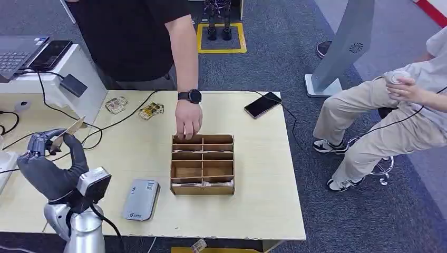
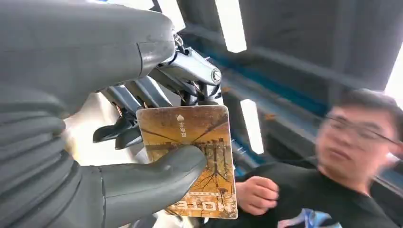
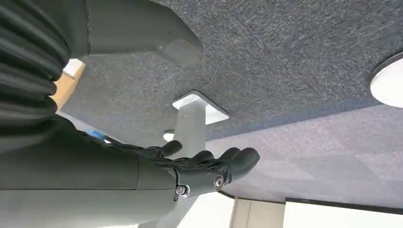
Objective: Pass the card to the sensor for recognition and then transmit it.
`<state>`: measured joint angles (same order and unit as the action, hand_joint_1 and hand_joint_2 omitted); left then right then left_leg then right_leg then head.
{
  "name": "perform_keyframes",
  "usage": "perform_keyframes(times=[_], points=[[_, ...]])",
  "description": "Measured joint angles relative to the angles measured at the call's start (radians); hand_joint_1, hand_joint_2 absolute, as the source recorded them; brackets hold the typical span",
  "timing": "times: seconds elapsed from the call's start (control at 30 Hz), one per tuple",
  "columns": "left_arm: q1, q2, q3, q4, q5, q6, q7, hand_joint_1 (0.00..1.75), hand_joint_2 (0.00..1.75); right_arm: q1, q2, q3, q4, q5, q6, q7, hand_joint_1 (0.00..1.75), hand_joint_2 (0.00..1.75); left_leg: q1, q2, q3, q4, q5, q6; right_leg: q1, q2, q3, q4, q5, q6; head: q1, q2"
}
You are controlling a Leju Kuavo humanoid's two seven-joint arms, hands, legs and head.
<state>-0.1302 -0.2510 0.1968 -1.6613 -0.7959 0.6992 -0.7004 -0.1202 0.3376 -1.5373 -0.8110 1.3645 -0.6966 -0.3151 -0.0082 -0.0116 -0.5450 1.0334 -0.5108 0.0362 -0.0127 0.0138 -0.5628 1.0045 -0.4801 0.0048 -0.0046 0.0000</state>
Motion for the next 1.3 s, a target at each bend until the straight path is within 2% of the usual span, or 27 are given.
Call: perform_keyframes(times=[0.33,0.5,0.6,0.87,1.1,1.3], points=[[0.004,0.0,0.032,-0.038,-0.041,0.0,0.0,1.75,1.75,0.0,0.0,0.0,0.003,0.004,0.0,-0.002,0.0,1.75,0.0,0.0,0.0,0.0,0.0,0.0,0.0,0.0,0.0,0.0,0.0,0.0,0.0,0.0],[0.012,0.0,0.071,-0.038,-0.148,0.0,0.0,1.75,1.75,0.0,0.0,0.0,0.005,0.007,0.0,0.002,0.0,1.75,0.0,0.0,0.0,0.0,0.0,0.0,0.0,0.0,0.0,0.0,0.0,0.0,0.0,0.0],[0.018,-0.001,0.111,-0.035,-0.169,0.0,0.0,1.75,1.75,0.0,0.0,0.0,0.009,0.003,0.0,0.007,0.0,1.75,0.0,0.0,0.0,0.0,0.0,0.0,0.0,0.0,0.0,0.0,0.0,0.0,0.0,0.0],[0.024,-0.004,0.228,0.019,-0.197,0.0,0.002,1.75,1.75,0.0,0.0,0.0,0.011,-0.015,0.0,0.025,0.0,1.75,0.0,0.0,0.0,0.0,0.0,0.0,0.0,0.0,0.0,0.0,0.0,0.0,0.0,0.0],[0.031,-0.008,0.283,0.084,-0.254,0.0,0.002,1.75,1.75,0.0,0.0,0.0,0.011,-0.02,0.0,0.037,0.0,1.75,0.0,0.0,0.0,0.0,0.0,0.0,0.0,0.0,0.0,0.0,0.0,0.0,0.0,0.0],[0.036,-0.011,0.3,0.124,-0.257,0.0,0.002,1.75,1.75,0.0,0.0,0.0,0.011,-0.026,0.0,0.043,0.0,1.75,0.0,0.0,-0.001,0.0,0.0,0.0,0.0,0.0,0.0,0.0,0.0,0.0,0.0,0.0]])
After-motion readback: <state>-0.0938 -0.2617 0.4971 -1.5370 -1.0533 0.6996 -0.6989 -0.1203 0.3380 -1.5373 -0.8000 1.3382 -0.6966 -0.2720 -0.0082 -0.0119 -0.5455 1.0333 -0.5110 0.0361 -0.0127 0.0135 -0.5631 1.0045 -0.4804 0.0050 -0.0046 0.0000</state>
